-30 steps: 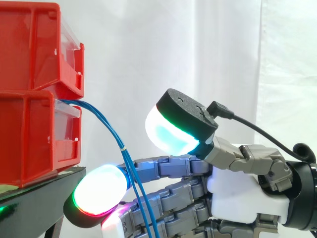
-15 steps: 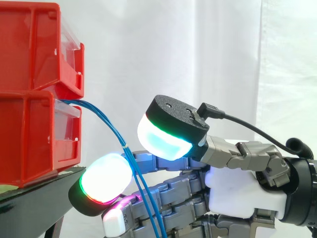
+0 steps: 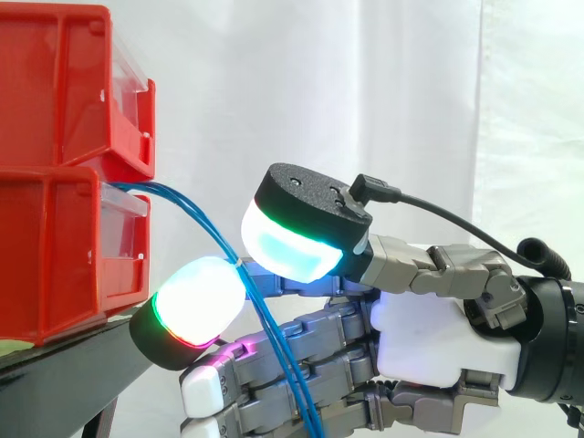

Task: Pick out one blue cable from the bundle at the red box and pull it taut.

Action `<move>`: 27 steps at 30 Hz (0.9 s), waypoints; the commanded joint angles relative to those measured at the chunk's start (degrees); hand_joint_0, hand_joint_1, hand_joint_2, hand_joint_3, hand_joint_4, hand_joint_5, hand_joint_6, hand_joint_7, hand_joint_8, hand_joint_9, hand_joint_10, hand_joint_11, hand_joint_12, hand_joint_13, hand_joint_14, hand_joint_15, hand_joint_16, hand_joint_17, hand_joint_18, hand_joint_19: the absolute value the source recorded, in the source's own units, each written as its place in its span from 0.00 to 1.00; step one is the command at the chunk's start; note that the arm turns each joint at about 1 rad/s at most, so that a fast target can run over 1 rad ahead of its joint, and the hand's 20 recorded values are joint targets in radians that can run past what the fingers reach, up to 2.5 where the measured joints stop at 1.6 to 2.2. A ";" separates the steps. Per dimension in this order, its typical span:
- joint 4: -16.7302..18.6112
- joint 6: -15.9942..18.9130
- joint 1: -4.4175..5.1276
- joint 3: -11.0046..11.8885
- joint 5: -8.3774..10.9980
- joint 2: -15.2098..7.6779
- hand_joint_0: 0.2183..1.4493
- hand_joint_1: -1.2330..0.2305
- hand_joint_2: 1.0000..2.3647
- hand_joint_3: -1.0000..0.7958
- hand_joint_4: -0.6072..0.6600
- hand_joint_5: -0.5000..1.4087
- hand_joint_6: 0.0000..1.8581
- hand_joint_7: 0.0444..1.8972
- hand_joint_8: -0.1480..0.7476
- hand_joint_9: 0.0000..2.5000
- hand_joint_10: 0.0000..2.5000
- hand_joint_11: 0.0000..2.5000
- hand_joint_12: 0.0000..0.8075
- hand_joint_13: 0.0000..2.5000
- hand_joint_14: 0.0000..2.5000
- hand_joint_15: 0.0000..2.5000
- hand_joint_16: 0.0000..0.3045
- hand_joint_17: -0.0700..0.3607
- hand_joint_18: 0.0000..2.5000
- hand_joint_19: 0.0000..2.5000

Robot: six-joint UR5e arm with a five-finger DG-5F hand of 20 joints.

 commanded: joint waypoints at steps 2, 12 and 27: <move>-0.07 0.00 -0.07 0.03 -0.20 0.00 0.32 0.46 0.01 0.39 0.51 0.21 0.27 0.66 0.42 0.30 0.01 0.24 0.38 0.29 0.01 0.18 0.15 0.41 0.22 0.20; -0.68 0.18 -0.60 0.03 -1.25 0.00 0.28 0.57 0.00 0.28 0.52 0.21 0.28 0.66 0.44 0.31 0.01 0.25 0.39 0.30 0.01 0.19 0.16 0.42 0.23 0.21; -1.56 0.09 -1.57 0.03 -2.84 0.00 0.31 0.51 0.01 0.41 0.53 0.21 0.31 0.65 0.45 0.34 0.01 0.26 0.40 0.31 0.01 0.19 0.16 0.42 0.25 0.21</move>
